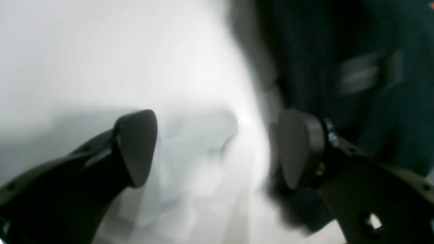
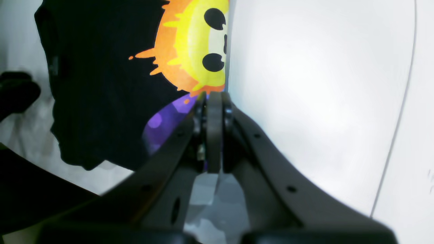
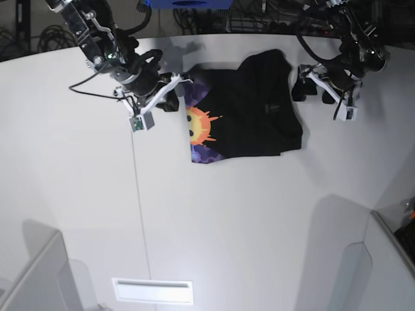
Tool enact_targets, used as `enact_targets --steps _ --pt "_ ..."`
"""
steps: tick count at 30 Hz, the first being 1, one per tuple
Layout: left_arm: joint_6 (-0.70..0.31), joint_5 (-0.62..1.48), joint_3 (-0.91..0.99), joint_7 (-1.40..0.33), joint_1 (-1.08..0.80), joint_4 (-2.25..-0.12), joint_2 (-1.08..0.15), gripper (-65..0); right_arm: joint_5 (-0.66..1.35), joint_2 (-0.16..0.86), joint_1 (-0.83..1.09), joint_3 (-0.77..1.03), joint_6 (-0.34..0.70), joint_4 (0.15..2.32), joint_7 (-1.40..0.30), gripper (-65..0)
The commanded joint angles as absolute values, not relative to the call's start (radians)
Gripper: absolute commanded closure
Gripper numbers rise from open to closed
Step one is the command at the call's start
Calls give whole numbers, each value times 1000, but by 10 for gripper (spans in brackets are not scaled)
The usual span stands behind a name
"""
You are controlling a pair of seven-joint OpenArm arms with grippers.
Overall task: Fold the T-shirt properly
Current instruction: 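Grasp the folded shirt's edges with both grippers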
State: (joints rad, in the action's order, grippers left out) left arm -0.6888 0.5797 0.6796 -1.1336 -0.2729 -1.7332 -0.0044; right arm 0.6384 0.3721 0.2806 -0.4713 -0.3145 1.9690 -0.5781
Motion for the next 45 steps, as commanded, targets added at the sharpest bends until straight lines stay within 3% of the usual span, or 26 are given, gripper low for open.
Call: enact_targets --steps 1,6,15,26,33,37,45 --pt "-698 596 661 -1122 -266 -1748 -7 -535 639 378 275 -470 -306 1985 -559 0" --pt "-698 596 562 -1119 -265 -1742 13 -535 639 377 277 -473 -306 1985 -559 0" --pt "-698 598 552 -1119 -194 -1627 27 -535 639 374 291 -473 -306 1985 -559 0" --pt "-698 608 562 -1122 -260 -1781 -4 -533 639 372 288 -470 -306 1985 -559 0" --pt "-698 892 556 -1122 -282 -1784 -33 -533 639 372 286 -470 -306 1983 -561 0" --pt "-607 924 550 -1121 -239 -1782 -33 -533 639 372 285 -470 -306 1983 -561 0" --pt "-573 889 455 -1115 -179 -1606 -38 -533 639 372 285 -469 -306 1983 -561 0"
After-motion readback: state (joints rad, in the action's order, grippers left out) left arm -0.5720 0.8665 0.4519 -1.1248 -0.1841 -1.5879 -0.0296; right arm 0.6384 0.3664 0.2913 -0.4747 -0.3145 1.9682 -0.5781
